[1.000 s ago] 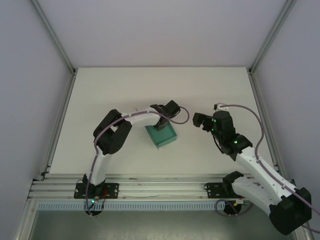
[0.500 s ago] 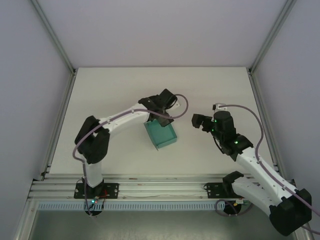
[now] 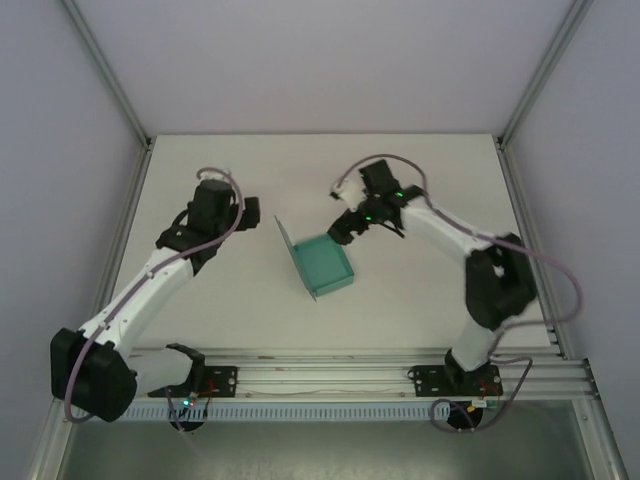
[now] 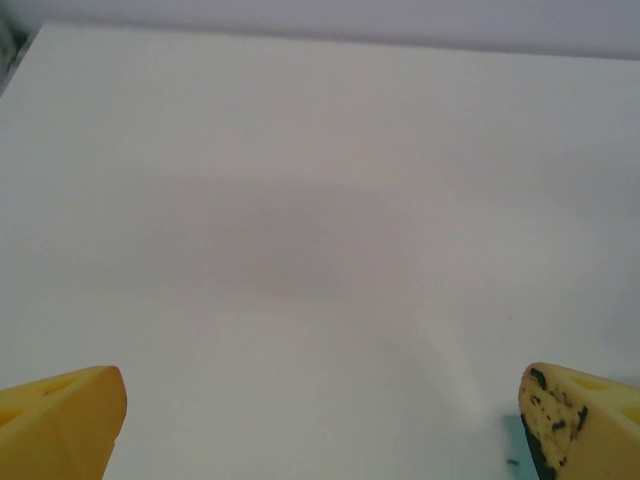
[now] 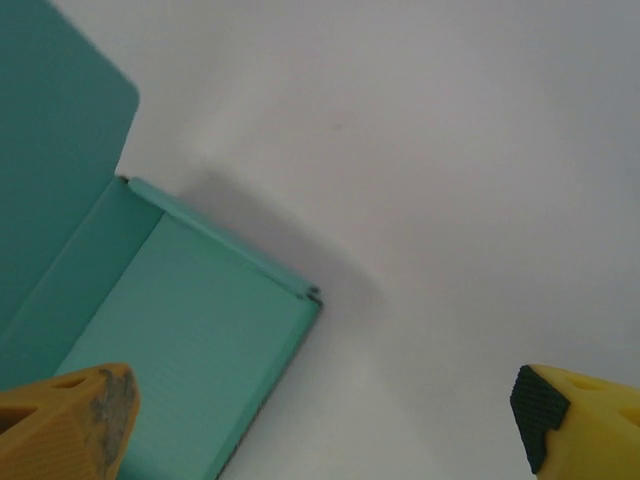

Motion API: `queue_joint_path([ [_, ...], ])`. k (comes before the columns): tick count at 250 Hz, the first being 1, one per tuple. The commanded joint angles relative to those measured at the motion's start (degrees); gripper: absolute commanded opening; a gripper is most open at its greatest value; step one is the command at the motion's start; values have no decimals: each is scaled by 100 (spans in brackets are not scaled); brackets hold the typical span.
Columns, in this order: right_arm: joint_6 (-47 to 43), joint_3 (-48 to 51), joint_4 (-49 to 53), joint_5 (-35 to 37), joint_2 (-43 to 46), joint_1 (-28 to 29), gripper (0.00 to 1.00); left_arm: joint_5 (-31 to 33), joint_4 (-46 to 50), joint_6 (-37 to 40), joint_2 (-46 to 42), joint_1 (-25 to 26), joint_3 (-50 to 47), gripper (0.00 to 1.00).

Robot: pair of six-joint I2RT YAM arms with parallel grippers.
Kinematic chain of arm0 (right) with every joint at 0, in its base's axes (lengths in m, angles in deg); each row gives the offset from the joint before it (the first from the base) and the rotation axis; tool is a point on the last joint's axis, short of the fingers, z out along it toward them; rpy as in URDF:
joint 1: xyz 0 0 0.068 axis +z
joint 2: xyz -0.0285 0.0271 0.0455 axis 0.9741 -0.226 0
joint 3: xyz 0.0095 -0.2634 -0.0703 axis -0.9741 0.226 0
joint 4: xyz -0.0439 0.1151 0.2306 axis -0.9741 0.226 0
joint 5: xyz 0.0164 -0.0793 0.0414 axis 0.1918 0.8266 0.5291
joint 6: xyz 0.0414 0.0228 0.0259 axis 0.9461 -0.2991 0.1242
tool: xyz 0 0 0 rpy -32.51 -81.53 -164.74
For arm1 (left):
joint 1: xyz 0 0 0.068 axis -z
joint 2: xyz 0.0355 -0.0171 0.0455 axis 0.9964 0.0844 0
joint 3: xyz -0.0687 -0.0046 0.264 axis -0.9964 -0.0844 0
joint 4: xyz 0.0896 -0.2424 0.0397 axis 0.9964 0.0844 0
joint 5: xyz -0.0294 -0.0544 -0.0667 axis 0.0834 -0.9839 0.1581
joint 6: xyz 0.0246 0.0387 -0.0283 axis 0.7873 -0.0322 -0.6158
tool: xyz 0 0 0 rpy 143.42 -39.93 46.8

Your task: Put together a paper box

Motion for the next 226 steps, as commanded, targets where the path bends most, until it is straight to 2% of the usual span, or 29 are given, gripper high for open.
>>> queue_joint_path([
  [1, -2424, -1300, 2128, -181, -1098, 372, 94, 140, 45, -638, -469, -173, -473, 100],
  [33, -2720, -2597, 2780, -132, -2191, 511, 93, 197, 30, -782, -829, -280, -902, 100],
  [70, -2717, -3161, 2848, -157, -2759, 598, 83, 130, -63, -745, -891, -333, -1018, 100],
  [81, -2620, -3193, 2795, -161, -2821, 614, 74, 141, -34, -724, -869, -334, -1000, 100],
  [105, -2303, -2996, 2434, -39, -2818, 627, 40, 192, 16, -689, -816, -339, -936, 100],
  [116, -2011, -2786, 2092, 115, -2723, 641, 32, 241, 42, -687, -793, -341, -907, 100],
  [127, -1751, -2479, 1714, 266, -2565, 643, 31, 302, 68, -705, -791, -340, -888, 100],
  [169, 218, -818, -410, 1265, -1664, 711, 16, 277, -50, -705, -861, -335, -975, 100],
  [198, 1674, -82, -808, 1990, -1108, 814, 11, 337, -50, -714, -860, -341, -954, 100],
  [226, 3691, 438, -802, 2610, -641, 864, 9, 525, -15, -814, -837, -344, -884, 100],
])
